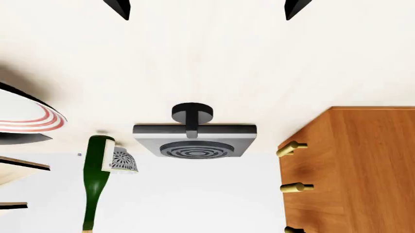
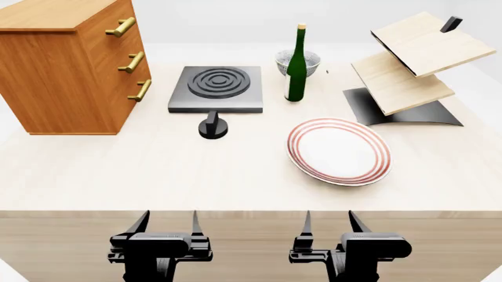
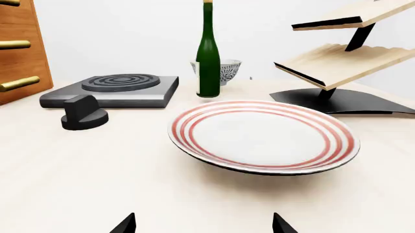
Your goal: Turn on the stove.
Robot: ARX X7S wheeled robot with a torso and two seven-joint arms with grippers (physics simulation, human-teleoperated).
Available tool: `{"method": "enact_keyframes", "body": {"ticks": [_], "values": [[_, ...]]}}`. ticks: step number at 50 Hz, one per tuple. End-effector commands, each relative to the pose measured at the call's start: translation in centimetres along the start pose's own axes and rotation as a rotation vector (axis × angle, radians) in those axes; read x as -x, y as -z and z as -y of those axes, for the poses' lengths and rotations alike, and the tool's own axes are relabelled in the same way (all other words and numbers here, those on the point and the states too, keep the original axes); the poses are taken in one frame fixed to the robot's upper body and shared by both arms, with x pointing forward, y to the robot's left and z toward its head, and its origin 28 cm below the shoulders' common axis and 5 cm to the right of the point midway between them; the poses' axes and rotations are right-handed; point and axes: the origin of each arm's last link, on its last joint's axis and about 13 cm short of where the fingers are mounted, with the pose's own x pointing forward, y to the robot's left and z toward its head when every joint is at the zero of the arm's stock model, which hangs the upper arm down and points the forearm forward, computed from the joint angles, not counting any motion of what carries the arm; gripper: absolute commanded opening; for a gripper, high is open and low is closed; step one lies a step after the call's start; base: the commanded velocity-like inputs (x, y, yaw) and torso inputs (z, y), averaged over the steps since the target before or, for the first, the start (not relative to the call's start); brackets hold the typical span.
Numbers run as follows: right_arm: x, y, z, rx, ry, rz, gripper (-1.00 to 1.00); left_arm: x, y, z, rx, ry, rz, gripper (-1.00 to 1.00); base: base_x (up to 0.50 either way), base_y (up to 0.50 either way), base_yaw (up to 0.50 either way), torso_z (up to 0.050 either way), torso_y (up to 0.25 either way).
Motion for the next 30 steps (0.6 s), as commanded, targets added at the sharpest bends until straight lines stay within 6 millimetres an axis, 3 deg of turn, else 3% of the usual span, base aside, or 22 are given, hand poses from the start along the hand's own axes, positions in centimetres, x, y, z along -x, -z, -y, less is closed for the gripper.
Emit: {"method": "enact_keyframes", "body": {"ticks": [1,3,15,19,26,30], "values": [[0.0,0.0,0.0,0.0,0.0,0.0,1.0,0.0,0.1,0.0,0.0,0.0,0.0,1.0,0.0,0.0,0.0,0.0,0.0],[0.0,-0.1,-0.1,0.059,0.024,-0.019,1.0,0.1,0.0,0.1,0.001,0.02,0.0,1.0,0.0,0.0,0.0,0.0,0.0],[-0.4,0.1,0.3,-0.025,0.06,-0.074,1.0,-0.3,0.2,0.0,-0.057,0.004,-0.088,1.0,0.0,0.0,0.0,0.0,0.0],[-0.5,-1.4,0.3,-0.008,0.048,-0.066,1.0,-0.8,-1.9,-0.2,-0.099,0.024,-0.072,1.0,0.0,0.0,0.0,0.0,0.0],[-0.6,-8.4,0.9,0.01,0.048,-0.042,1.0,-0.5,-10.2,-0.5,-0.04,0.083,-0.066,1.0,0.0,0.0,0.0,0.0,0.0],[0.0,-11.6,1.2,0.011,0.04,-0.015,1.0,0.1,-13.4,-0.6,-0.038,0.097,-0.028,1.0,0.0,0.0,0.0,0.0,0.0]]}}
